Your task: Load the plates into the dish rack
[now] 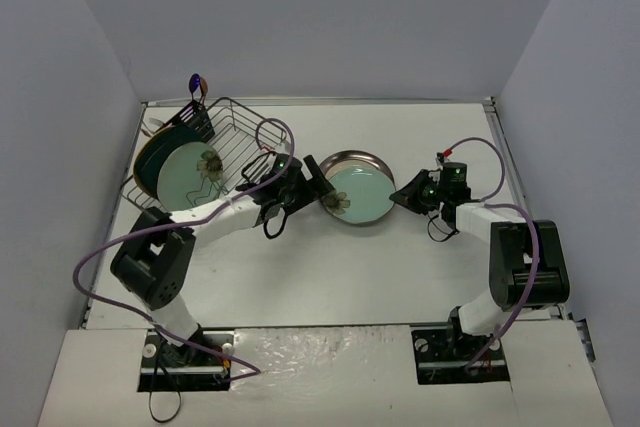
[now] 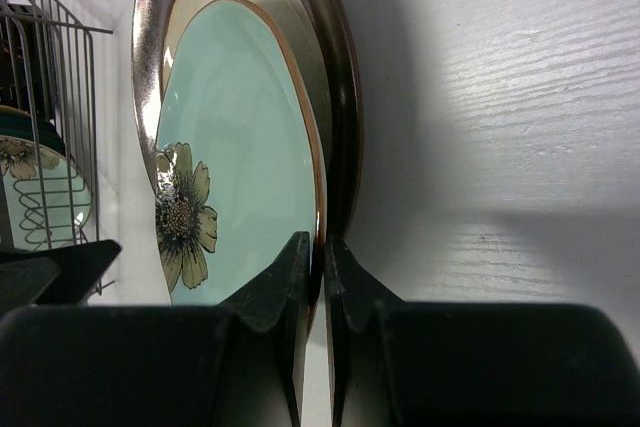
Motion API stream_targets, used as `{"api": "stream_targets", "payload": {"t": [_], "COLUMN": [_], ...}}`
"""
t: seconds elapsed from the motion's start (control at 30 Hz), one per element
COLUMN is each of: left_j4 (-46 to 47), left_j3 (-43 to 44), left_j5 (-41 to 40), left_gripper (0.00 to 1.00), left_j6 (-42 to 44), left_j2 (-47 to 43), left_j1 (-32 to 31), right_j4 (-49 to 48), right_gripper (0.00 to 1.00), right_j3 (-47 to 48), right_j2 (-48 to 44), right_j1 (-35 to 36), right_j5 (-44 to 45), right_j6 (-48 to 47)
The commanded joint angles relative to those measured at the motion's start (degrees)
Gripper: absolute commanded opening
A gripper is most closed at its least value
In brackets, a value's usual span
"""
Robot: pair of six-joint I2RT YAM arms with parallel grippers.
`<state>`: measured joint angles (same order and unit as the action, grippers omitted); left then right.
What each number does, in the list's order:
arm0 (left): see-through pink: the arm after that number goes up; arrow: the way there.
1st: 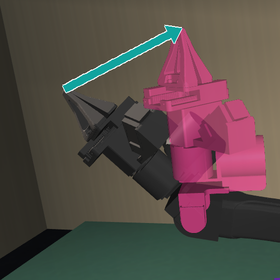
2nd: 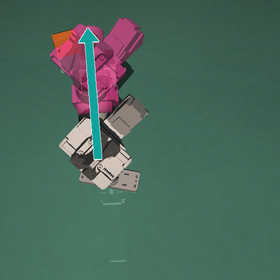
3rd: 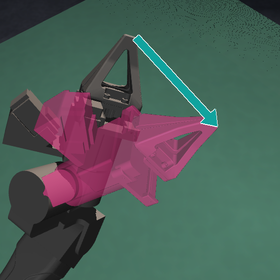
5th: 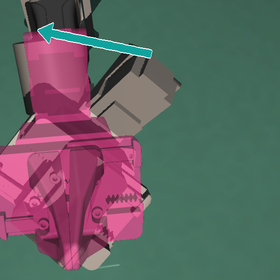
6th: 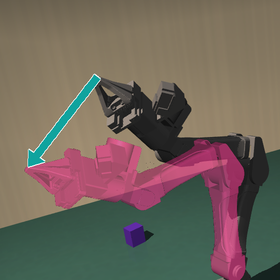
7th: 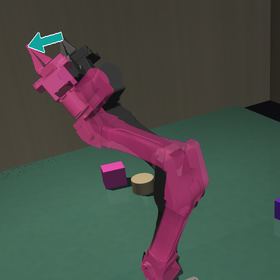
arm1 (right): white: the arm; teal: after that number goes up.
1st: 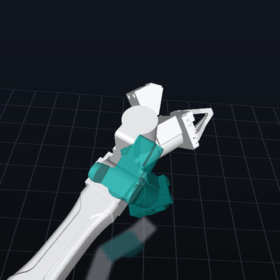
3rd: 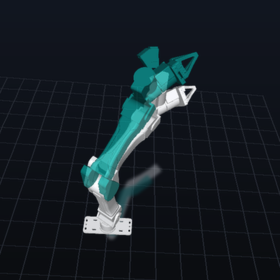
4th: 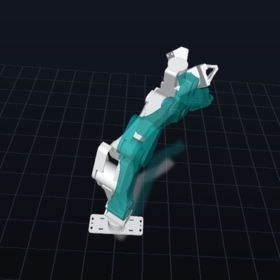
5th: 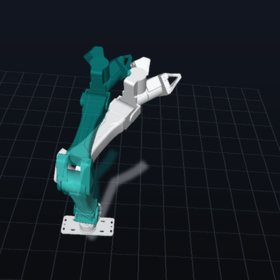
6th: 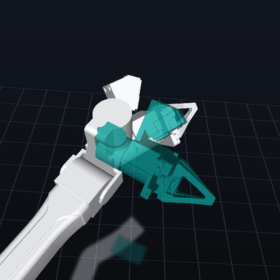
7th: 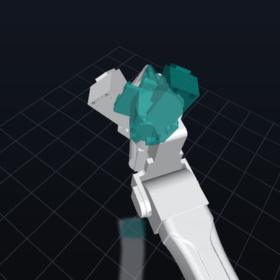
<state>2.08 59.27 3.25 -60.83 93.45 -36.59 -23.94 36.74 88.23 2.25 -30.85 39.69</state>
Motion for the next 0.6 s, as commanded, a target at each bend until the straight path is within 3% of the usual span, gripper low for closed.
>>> {"api": "stream_targets", "payload": {"t": [0.0,0.57], "left_j4": [4.7,10.5], "left_j3": [5.2,2.9], "left_j5": [1.7,4.6], "left_gripper": [0.81,0.60], "left_j6": [-5.9,-11.5], "left_j2": [3.0,8.7], "left_j1": [-1.9,-3.7], "right_j4": [-5.2,-8.6], "right_gripper": [0.00,0.00], "right_j3": [0.4,0.6], "right_j2": [-2.6,-0.8], "right_j1": [0.5,1.3], "right_j5": [-6.2,-12.0], "right_j6": [0.6,3.1]}}
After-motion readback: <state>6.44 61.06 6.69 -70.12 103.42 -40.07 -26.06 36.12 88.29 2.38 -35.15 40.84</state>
